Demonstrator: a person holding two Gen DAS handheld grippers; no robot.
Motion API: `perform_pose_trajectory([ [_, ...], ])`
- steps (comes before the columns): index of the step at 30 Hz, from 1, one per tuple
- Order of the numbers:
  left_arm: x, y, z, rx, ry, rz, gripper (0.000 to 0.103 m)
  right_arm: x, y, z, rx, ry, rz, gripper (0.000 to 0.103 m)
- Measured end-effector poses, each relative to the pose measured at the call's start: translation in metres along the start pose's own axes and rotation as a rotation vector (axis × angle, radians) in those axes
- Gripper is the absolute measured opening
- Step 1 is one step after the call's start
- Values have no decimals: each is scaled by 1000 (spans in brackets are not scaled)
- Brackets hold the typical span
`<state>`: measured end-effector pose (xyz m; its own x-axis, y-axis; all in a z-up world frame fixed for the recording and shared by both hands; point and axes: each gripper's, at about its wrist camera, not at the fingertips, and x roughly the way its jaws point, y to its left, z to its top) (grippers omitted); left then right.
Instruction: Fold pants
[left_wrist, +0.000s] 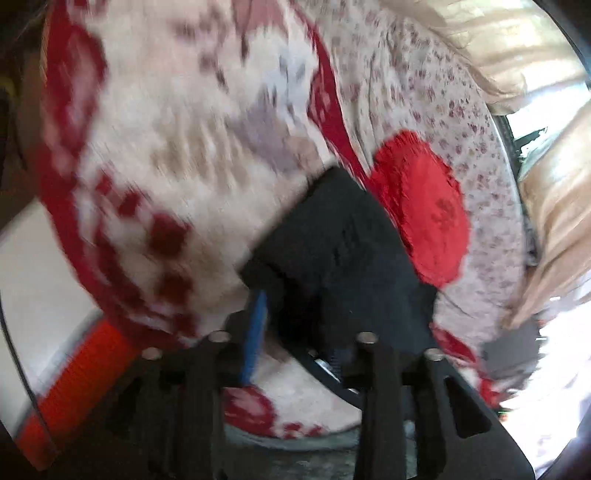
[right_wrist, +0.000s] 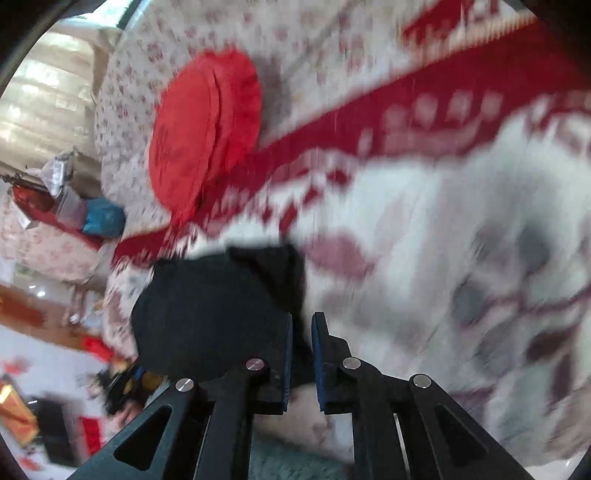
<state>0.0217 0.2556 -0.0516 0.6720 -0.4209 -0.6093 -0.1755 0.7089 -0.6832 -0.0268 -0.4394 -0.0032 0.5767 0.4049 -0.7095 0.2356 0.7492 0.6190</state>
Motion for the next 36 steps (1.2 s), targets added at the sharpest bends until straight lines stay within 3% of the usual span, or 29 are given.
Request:
perform_pose_trajectory([
  [3,-29,-19,0,123,-176,121,32,-19,29,8,-107,-161,-27,9],
  [5,-37,-42,-3,225,-251,126,33,-21,58,10,-212,-251,-3,10],
  [7,-27,-68,-1,313,-240,84,37,-10,92,8,-332,-301,31,10],
  [10,7,-102,11,389,-149,-17,37,29,141,8,-438,-252,84,10],
  [13,44,-114,28,382,-100,14,37,82,181,10,-433,-143,174,10],
  [15,76,-108,36,359,-32,98,35,116,204,10,-419,-85,213,10],
  [16,90,-101,38,343,2,136,33,127,213,8,-422,-67,231,10],
  [17,99,-93,37,336,15,170,24,140,224,6,-428,-47,256,10],
  [18,99,-89,36,345,-12,188,19,154,234,4,-433,-19,280,10],
  [23,98,-85,29,373,-50,188,20,231,268,-7,-479,222,397,10],
  [26,100,-84,25,375,-62,192,20,255,258,6,-441,181,254,8],
  [27,102,-87,26,374,-63,193,20,261,243,16,-366,158,195,0],
  [29,102,-86,25,368,-60,193,20,265,219,29,-221,141,259,0],
  [31,104,-85,30,355,-55,191,19,254,219,32,-219,89,237,1],
  [34,96,-93,32,373,-43,202,20,220,219,30,-205,28,333,2],
  [36,74,-108,26,397,-87,192,20,198,225,21,-254,40,384,3],
])
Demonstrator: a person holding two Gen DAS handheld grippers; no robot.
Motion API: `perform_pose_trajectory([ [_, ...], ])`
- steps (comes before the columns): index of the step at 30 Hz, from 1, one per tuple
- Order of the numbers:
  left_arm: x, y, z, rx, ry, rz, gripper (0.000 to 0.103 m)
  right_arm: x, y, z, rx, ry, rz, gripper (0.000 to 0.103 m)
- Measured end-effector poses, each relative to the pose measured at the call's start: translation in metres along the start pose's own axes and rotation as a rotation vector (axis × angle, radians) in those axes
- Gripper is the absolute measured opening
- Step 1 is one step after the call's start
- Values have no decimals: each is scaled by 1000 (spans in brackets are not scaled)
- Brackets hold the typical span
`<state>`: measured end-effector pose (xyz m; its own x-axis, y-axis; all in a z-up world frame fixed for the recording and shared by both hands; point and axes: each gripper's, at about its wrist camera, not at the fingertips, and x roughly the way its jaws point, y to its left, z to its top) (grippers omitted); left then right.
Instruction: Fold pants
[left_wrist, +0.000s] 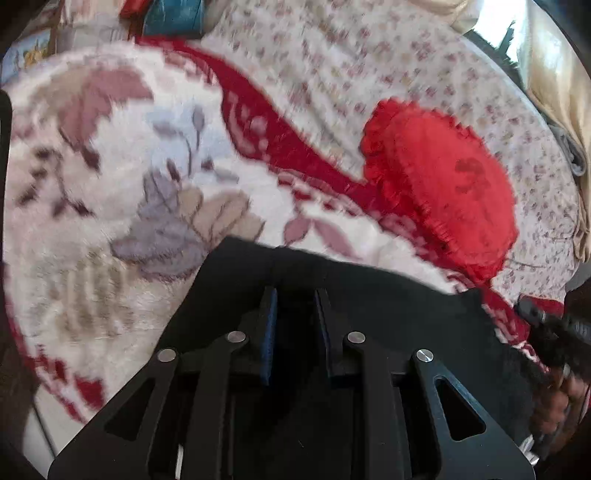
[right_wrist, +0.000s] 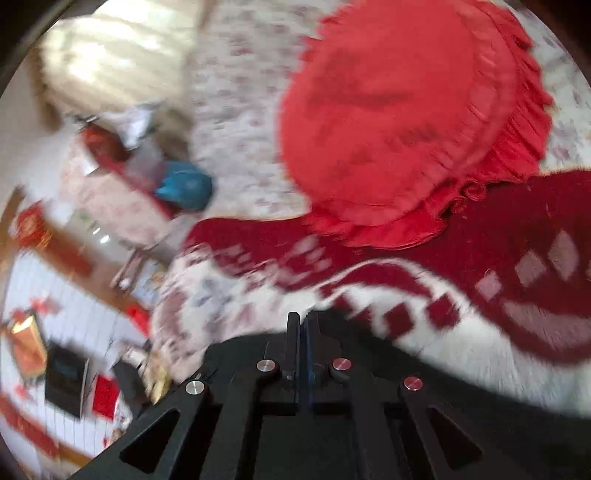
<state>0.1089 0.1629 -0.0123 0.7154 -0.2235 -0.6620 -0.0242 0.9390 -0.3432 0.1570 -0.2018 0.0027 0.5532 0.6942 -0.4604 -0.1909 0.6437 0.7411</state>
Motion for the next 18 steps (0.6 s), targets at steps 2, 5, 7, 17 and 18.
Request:
perform_pose_trajectory([
  [2,-35,-24,-11,75,-81,-55,20,-7,14,-16,-61,87,14,4],
  [5,-41,-51,-39,140,-28,-127,20,-17,7,-37,-103,179,-77,4],
  [7,-22,-52,-60,123,61,-102,20,-40,-20,-41,-32,173,-124,4],
  [17,-8,-49,-79,83,85,-80,20,-260,-185,-86,565,-226,-221,12],
  [18,-8,-50,-81,87,77,-70,20,-272,-184,-91,573,-256,-233,12],
])
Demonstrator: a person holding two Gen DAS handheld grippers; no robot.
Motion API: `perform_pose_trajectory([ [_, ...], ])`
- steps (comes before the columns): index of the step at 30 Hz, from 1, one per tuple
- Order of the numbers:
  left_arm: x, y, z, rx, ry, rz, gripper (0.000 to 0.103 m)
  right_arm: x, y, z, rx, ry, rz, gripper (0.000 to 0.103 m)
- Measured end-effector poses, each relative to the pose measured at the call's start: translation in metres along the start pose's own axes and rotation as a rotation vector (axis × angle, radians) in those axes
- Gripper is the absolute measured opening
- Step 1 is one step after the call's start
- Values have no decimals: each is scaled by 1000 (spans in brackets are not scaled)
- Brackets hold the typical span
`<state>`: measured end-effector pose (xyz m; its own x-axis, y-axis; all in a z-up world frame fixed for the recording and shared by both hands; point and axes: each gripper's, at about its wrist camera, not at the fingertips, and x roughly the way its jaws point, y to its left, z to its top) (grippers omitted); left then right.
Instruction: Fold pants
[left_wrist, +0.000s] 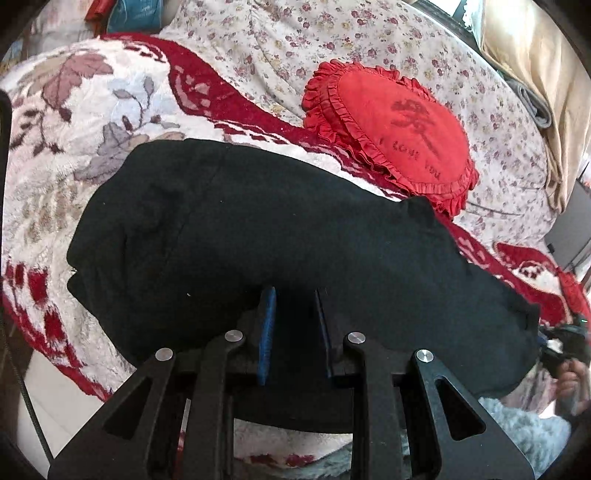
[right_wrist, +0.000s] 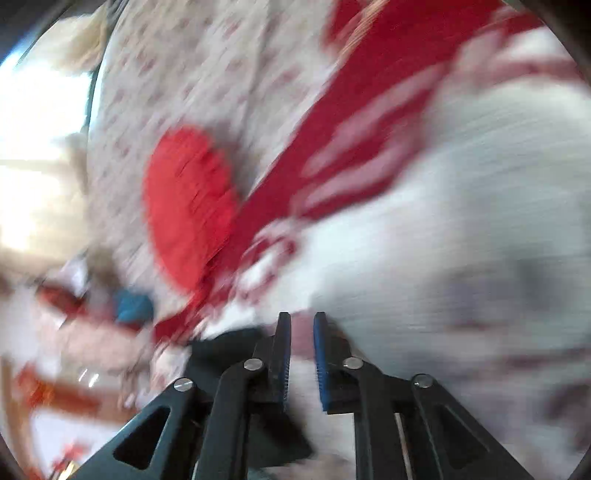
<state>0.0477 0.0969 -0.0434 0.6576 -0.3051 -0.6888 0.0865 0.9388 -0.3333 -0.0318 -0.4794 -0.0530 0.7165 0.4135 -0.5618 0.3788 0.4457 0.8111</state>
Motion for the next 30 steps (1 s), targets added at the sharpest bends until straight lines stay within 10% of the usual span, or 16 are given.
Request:
perform_pose_trajectory([
  [6,0,-1,-4,-1,-21,28,20,-40,21,-34,-57,-48,153,57],
  [20,-1,6,-7,-37,-37,-2,20,24,-4,-77,149,360,131,57],
  [30,-1,7,-6,-47,-41,-11,20,16,-6,-66,173,200,208,57],
])
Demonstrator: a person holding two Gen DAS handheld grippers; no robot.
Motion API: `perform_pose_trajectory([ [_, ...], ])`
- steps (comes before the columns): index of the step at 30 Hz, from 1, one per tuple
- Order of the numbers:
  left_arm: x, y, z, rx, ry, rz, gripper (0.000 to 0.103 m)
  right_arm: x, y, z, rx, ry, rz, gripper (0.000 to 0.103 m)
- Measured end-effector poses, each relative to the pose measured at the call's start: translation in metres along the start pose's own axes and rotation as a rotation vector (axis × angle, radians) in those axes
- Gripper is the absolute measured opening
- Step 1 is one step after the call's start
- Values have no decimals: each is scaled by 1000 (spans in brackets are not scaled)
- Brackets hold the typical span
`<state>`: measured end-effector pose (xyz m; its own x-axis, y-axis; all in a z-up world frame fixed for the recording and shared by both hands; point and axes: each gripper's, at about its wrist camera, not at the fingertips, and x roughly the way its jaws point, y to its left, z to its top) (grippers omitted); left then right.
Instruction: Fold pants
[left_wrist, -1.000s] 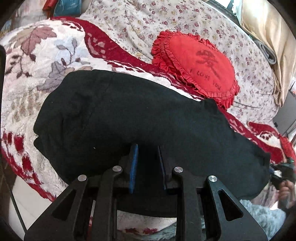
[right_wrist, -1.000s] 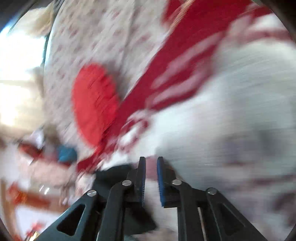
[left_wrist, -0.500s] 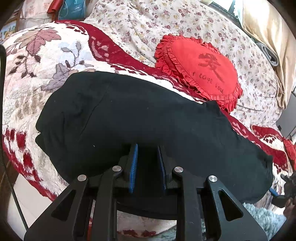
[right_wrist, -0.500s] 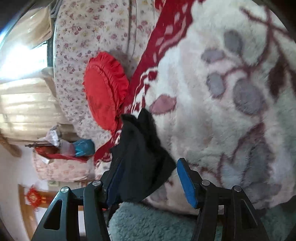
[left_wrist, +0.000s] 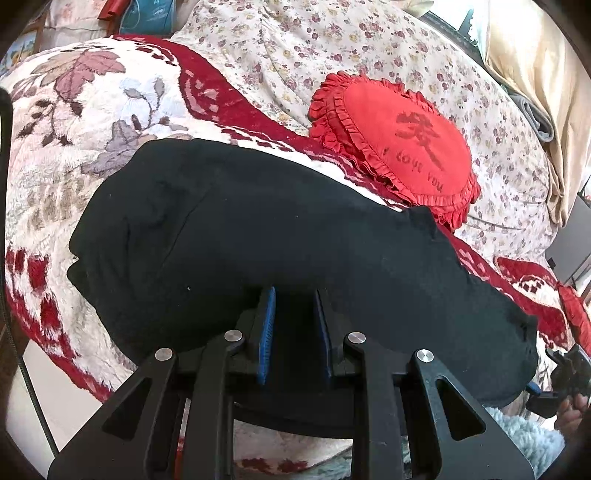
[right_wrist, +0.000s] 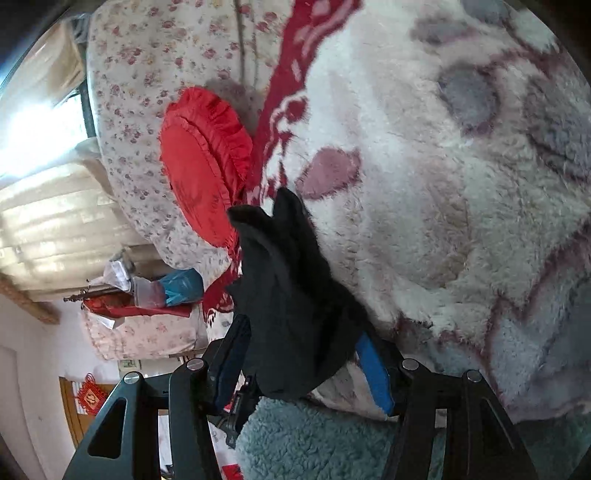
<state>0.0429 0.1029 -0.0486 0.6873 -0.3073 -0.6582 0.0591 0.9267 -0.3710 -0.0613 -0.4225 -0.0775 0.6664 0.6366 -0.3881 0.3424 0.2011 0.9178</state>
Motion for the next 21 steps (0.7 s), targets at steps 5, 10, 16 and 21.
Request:
perform_pose_trajectory([
  [5,0,0,1,-4,0,-5,20,-1,8,-3,-87,-30,-46,47],
  [10,-1,0,1,-13,-3,-10,20,-1,1,-2,-84,-35,-95,33],
  [16,-1,1,0,-33,-10,-32,20,0,11,-4,-147,-39,-121,32],
  [21,-1,4,-2,-53,-19,-48,20,1,20,-8,-217,-57,-153,22],
])
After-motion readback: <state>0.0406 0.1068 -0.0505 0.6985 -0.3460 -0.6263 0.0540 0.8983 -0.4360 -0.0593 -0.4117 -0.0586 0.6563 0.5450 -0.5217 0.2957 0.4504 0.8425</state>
